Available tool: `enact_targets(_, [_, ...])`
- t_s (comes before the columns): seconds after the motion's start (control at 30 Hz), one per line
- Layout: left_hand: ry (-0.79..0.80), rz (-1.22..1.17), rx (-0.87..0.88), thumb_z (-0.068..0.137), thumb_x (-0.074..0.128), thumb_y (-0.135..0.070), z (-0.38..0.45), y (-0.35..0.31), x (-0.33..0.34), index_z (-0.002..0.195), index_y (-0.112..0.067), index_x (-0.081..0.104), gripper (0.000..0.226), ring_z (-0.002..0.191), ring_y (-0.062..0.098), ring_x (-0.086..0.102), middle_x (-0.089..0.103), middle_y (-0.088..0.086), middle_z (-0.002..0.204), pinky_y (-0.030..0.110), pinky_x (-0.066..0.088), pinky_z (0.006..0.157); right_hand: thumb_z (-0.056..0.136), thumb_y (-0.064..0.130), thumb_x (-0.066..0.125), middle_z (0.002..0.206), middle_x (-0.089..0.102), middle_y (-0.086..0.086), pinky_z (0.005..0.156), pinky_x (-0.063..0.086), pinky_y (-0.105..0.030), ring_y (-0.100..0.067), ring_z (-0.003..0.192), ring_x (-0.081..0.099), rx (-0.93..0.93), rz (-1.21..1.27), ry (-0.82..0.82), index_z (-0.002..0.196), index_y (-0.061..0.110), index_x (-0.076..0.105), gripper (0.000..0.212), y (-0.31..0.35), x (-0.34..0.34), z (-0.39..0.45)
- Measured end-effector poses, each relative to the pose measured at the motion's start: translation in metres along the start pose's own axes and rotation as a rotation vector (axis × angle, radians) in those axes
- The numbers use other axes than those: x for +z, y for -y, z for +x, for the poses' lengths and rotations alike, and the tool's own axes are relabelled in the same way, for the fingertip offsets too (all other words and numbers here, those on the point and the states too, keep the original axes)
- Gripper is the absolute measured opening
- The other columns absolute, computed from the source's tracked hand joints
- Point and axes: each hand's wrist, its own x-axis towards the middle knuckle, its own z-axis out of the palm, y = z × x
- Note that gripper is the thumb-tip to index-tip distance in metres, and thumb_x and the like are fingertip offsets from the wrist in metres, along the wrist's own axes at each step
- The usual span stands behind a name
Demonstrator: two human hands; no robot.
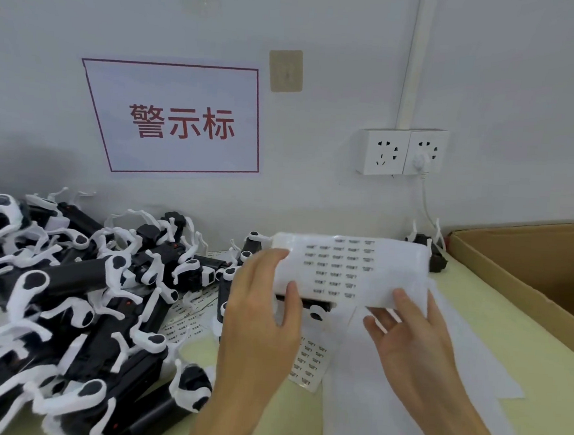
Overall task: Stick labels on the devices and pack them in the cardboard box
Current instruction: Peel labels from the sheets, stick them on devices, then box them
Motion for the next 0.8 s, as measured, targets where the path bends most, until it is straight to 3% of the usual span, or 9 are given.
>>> enact_targets(0.13, [0.193,0.123,0.054,0.100,0.055,-0.028,0.022,0.001,-0.005,0.144,-0.025,0.045,0.045,0.139,0.004,0.031,0.045,-0.013,0.144,0.025,0.020,0.117,0.084,0.018,0.061,0.101,0.072,-0.006,0.065,0.056,-0.029,-0.020,0.078,0.068,0.076,-0.029,0.107,0.111,0.021,0.068,0.028,-0.010,0.005,-0.005])
enact_targets(0.2, [0.294,0.169,0.028,0.100,0.053,-0.034,0.027,0.006,-0.005,0.145,-0.027,0.043,0.047,0.129,-0.004,0.028,0.047,-0.016,0.135,0.022,0.010,0.113,0.085,0.019,0.061,0.110,0.071,-0.010,0.072,0.055,-0.032,-0.022,0.084,0.066,0.096,-0.056,0.135,0.120,0.019,0.066,0.036,-0.014,0.004,-0.006])
enact_targets(0.27, [0.377,0.147,-0.044,0.100,0.053,-0.037,0.030,0.013,-0.004,0.141,-0.028,0.048,0.042,0.111,-0.008,0.032,0.050,-0.019,0.120,0.024,0.012,0.109,0.086,0.019,0.060,0.117,0.069,-0.013,0.078,0.053,-0.036,-0.026,0.090,0.066,0.109,-0.071,0.148,0.125,0.017,0.063,0.040,-0.017,0.005,-0.007])
enact_targets(0.33, [0.416,0.071,-0.118,0.100,0.055,-0.036,0.031,0.018,-0.003,0.133,-0.025,0.056,0.035,0.110,-0.001,0.046,0.056,-0.017,0.118,0.027,0.027,0.111,0.087,0.017,0.058,0.119,0.069,-0.014,0.081,0.055,-0.038,-0.028,0.095,0.067,0.116,-0.073,0.143,0.125,0.015,0.062,0.038,-0.018,0.006,-0.007])
enact_targets(0.4, [0.419,-0.019,-0.181,0.100,0.057,-0.032,0.033,0.019,-0.002,0.130,-0.021,0.060,0.033,0.108,0.000,0.054,0.059,-0.014,0.119,0.018,0.042,0.098,0.088,0.016,0.059,0.115,0.071,-0.013,0.077,0.060,-0.034,-0.025,0.094,0.069,0.105,-0.029,0.124,0.117,0.013,0.067,0.031,-0.017,0.008,-0.008])
enact_targets(0.47, [0.397,-0.054,-0.195,0.100,0.057,-0.030,0.035,0.020,-0.004,0.129,-0.021,0.062,0.030,0.110,0.007,0.057,0.060,-0.010,0.118,0.025,0.047,0.095,0.085,0.019,0.067,0.109,0.072,-0.010,0.073,0.059,-0.031,-0.022,0.092,0.071,0.121,0.065,0.132,0.101,0.014,0.072,0.017,-0.018,0.012,-0.010])
enact_targets(0.6, [0.384,-0.018,-0.157,0.101,0.056,-0.028,0.039,0.023,-0.012,0.127,-0.023,0.063,0.028,0.116,0.014,0.054,0.057,-0.012,0.112,0.044,0.042,0.105,0.070,0.022,0.086,0.112,0.074,-0.010,0.078,0.060,-0.034,-0.024,0.099,0.072,0.183,0.038,0.174,0.098,0.012,0.077,0.032,-0.031,0.031,-0.012])
enact_targets(0.7, [0.354,0.044,-0.131,0.100,0.056,-0.030,0.043,0.027,-0.020,0.127,-0.025,0.063,0.028,0.116,0.010,0.051,0.055,-0.015,0.112,0.045,0.038,0.108,0.081,0.009,0.069,0.115,0.073,-0.015,0.088,0.056,-0.042,-0.027,0.101,0.072,0.181,-0.109,0.086,0.121,0.004,0.066,0.040,-0.039,0.045,-0.001])
enact_targets(0.8, [0.311,0.070,-0.138,0.100,0.057,-0.031,0.045,0.033,-0.027,0.126,-0.025,0.064,0.028,0.112,0.009,0.050,0.056,-0.014,0.108,0.039,0.039,0.105,0.089,0.004,0.064,0.109,0.074,-0.018,0.089,0.055,-0.046,-0.030,0.099,0.073,0.134,-0.214,0.030,0.114,-0.002,0.068,0.025,-0.045,0.054,0.005])
